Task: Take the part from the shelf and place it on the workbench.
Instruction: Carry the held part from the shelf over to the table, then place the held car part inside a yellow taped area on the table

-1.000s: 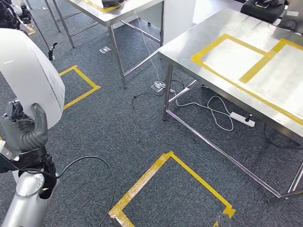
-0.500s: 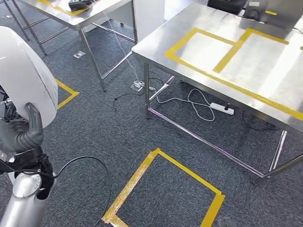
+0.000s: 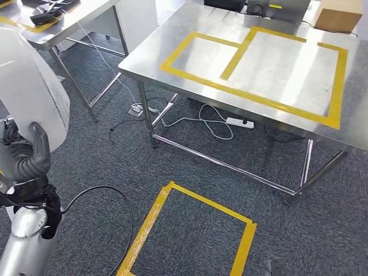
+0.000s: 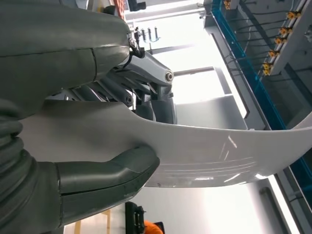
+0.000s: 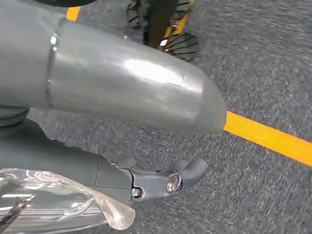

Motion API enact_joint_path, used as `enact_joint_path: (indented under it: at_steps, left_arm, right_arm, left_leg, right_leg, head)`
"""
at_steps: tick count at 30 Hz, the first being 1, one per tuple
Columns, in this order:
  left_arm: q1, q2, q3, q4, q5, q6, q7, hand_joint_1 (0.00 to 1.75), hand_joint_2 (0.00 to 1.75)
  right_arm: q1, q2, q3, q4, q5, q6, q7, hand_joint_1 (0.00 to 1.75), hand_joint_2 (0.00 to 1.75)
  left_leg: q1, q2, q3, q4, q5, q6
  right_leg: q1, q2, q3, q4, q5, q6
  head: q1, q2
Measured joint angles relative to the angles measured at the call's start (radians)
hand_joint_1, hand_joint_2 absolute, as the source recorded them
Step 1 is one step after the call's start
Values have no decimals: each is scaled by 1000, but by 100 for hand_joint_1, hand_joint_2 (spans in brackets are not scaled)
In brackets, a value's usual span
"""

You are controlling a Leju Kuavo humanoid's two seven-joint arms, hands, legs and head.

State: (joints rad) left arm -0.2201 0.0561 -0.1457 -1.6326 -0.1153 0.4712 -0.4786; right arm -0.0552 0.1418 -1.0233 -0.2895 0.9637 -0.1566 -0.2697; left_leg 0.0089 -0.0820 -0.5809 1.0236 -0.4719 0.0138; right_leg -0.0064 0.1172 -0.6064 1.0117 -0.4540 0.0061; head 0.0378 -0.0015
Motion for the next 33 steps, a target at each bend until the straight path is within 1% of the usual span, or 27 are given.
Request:
enact_joint_path:
  at_steps: [2,3,4,6,7,8,9,10,11,12,13,14,15,17,19,20,22,23,24,25,26,28,29,30,31,32,33]
  left_arm:
    - [-5,-1,-1,8,5,5,-1,175,175]
    - [-7,-2,-2,10,7,8,-1,175,175]
    - [-9,-3,-2,11,8,10,-2,175,175]
    - [-9,-3,-2,13,15,13,-3,175,175]
    - [-8,-3,-2,15,19,15,-4,175,175]
    - [-6,-2,-2,17,25,17,-3,175,175]
    - [-4,-3,-2,19,28,19,-3,175,175]
    - [-3,-3,-2,21,29,21,-3,175,175]
    - [-3,-3,-2,23,30,22,-3,175,175]
    - [-3,-3,-2,25,30,23,-3,175,175]
    - [-4,-2,-2,26,31,24,-4,175,175]
    - [-4,-1,-2,27,31,24,-4,175,175]
    - [-3,0,-2,27,31,25,-5,175,175]
    - [-1,1,-3,28,31,25,-6,175,175]
    - [0,2,-5,28,32,25,-7,175,175]
    - [1,4,-5,28,32,25,-8,175,175]
    - [7,7,-5,30,34,26,-9,175,175]
    - [11,9,-5,31,36,26,-9,175,175]
    - [14,10,-5,32,39,26,-9,175,175]
    - [16,10,-5,33,41,26,-9,175,175]
    - [17,10,-5,33,42,26,-10,175,175]
    - [15,9,-5,34,44,25,-11,175,175]
    - [13,9,-6,34,45,25,-12,175,175]
    - [12,9,-6,35,45,24,-14,175,175]
    - [10,8,-7,36,45,23,-15,175,175]
    - [7,7,-9,37,45,22,-16,175,175]
    - [3,5,-10,37,45,21,-16,175,175]
  right_arm:
    - [-2,-1,0,1,0,-5,7,0,0]
    - [0,-2,0,2,0,-8,11,0,0]
    - [1,-2,-1,4,0,-11,12,0,0]
    - [1,-2,-1,6,1,-15,18,0,0]
    - [1,-2,-2,7,2,-18,24,0,0]
    - [2,-2,-2,8,4,-20,31,0,0]
    - [4,-2,-3,8,6,-22,38,0,0]
    - [6,-2,-4,9,7,-23,44,0,0]
    - [8,-2,-5,10,9,-24,48,0,0]
    - [8,-2,-6,10,12,-25,51,0,0]
    - [8,-2,-6,11,15,-25,53,0,0]
    - [7,-2,-7,12,18,-26,55,0,0]
    - [6,-2,-7,13,21,-26,57,0,0]
    - [7,-1,-7,15,21,-26,59,0,0]
    - [7,-1,-7,16,21,-27,59,0,0]
    - [7,-1,-7,16,21,-28,59,0,0]
    - [5,-1,-8,16,21,-30,59,0,0]
    - [4,-1,-9,16,21,-30,59,0,0]
    - [5,-1,-9,17,21,-30,58,0,0]
    - [5,-1,-9,17,21,-29,56,0,0]
    - [6,-1,-10,18,20,-29,53,0,0]
    - [4,-1,-10,19,19,-29,44,0,0]
    - [2,-1,-11,19,18,-28,39,0,0]
    - [1,-1,-11,19,18,-26,35,0,0]
    - [1,-1,-11,20,19,-25,33,0,0]
    - [2,-1,-12,20,20,-24,29,0,0]
    - [5,-1,-12,21,25,-27,25,0,0]
  left_leg:
    - [0,21,3,-11,4,2]
    - [2,33,6,-17,6,6]
    - [6,46,10,-24,9,10]
    - [7,72,12,-30,11,15]
    - [6,86,12,-30,10,16]
    - [5,99,12,-30,9,16]
    - [5,111,13,-29,8,15]
    - [6,123,14,-29,6,13]
    - [7,134,16,-28,3,10]
    - [6,144,18,-27,0,5]
    - [3,152,19,-25,-4,0]
    - [0,160,21,-23,-7,-6]
    - [-3,167,24,-22,-10,-10]
    - [-3,179,29,-22,-14,-20]
    - [3,157,24,2,-38,-31]
    - [6,135,7,43,-64,-34]
    - [8,100,-55,180,-130,-36]
    - [8,95,-86,242,-150,-36]
    - [7,93,-105,274,-150,-35]
    - [7,90,-106,265,-129,-31]
    - [7,85,-88,216,-90,-26]
    - [8,44,-35,79,-17,-14]
    - [8,23,-16,29,1,-11]
    - [8,6,-7,3,5,-9]
    - [6,1,-5,-3,2,-8]
    - [6,9,-4,-9,2,-7]
    - [6,18,-1,-14,4,-4]
  right_leg:
    - [-4,15,-10,-2,3,13]
    - [-2,2,-16,5,-2,18]
    - [0,-24,-31,28,-18,22]
    - [1,-87,-86,136,-75,31]
    - [-2,-103,-120,204,-104,36]
    - [-4,-109,-145,254,-119,40]
    - [-7,-112,-153,271,-116,44]
    - [-9,-116,-139,245,-95,47]
    - [-11,-126,-105,182,-61,49]
    - [-10,-147,-65,107,-33,49]
    - [-9,-163,-29,44,-13,46]
    - [-7,-175,-7,5,-5,40]
    - [-5,-179,2,-7,-7,33]
    - [-4,-158,3,-5,-7,17]
    - [-7,-139,4,-7,-5,5]
    - [-9,-129,6,-8,-4,-1]
    - [-9,-107,7,-7,-4,-7]
    - [-7,-94,8,-7,-5,-8]
    - [-6,-80,9,-6,-5,-9]
    - [-4,-67,11,-6,-6,-10]
    - [-3,-53,13,-5,-6,-9]
    - [-2,-29,14,-4,-7,-6]
    - [-4,-18,10,-2,-7,-2]
    - [-6,-8,5,-2,-5,3]
    - [-10,2,-1,-2,-3,10]
    - [-12,11,-3,-4,-1,18]
    - [-12,3,-7,-3,-2,25]
  head:
    - [-2,0]
    - [0,0]
    - [3,0]
    - [9,0]
    - [11,0]
    - [11,0]
    - [11,0]
    - [11,0]
    - [11,0]
    - [11,0]
    - [11,0]
    - [11,0]
    - [10,0]
    - [9,0]
    - [8,0]
    - [6,0]
    - [3,0]
    - [3,0]
    - [3,0]
    - [3,0]
    - [3,0]
    - [3,0]
    - [3,0]
    - [3,0]
    - [2,0]
    - [1,0]
    - [1,0]
